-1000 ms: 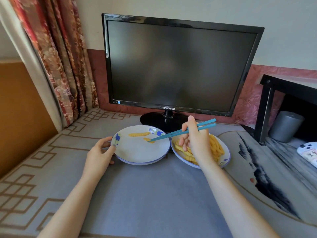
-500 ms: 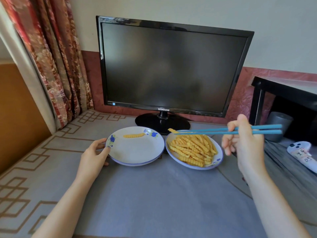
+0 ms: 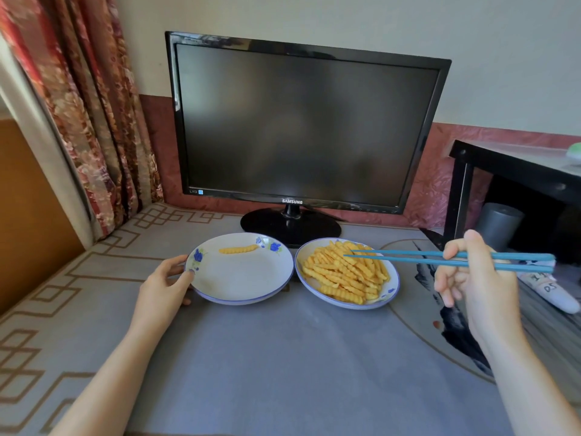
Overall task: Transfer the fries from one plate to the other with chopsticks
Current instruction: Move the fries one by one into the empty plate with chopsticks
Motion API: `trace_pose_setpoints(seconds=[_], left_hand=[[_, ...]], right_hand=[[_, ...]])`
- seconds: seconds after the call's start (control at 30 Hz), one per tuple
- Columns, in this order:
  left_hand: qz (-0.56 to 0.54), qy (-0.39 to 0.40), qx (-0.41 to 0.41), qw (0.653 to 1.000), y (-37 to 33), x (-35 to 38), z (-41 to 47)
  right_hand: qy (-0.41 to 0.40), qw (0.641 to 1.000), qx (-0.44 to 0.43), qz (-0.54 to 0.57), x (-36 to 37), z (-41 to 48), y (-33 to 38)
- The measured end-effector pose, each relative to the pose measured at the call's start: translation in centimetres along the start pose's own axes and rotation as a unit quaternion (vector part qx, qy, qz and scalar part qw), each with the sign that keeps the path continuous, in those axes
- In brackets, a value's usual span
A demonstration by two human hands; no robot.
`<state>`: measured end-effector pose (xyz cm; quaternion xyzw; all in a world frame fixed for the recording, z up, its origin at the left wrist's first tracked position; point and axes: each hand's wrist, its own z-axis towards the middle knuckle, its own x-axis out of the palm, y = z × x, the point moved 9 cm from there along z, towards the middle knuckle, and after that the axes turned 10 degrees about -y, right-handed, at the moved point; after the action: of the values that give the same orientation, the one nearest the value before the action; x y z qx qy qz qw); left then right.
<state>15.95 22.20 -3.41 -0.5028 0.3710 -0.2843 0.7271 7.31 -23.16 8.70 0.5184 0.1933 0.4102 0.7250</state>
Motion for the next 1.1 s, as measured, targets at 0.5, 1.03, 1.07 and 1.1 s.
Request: trace_pose_setpoints(seconds=[0.5, 1.03, 1.07, 1.1], left_hand=[[0.0, -0.003, 0.004, 1.0, -0.4, -0.1, -0.3], [-0.005, -0.003, -0.003, 1.0, -0.4, -0.2, -0.3], [-0.005, -0.003, -0.003, 1.0, -0.4, -0.2, -0.3], [-0.005, -0.003, -0.002, 1.0, -0.5, -0.2, -0.3]], right_hand=[[0.17, 0.983, 0.023, 0.069, 15.3, -2.7, -0.3], [0.234, 0.972, 0.035, -0.014, 22.0, -3.3, -4.9], [0.234, 0.972, 0.036, -0.016, 22.0, -3.4, -5.0], [0.231, 0.972, 0.038, -0.016, 21.9, -3.4, -5.1]])
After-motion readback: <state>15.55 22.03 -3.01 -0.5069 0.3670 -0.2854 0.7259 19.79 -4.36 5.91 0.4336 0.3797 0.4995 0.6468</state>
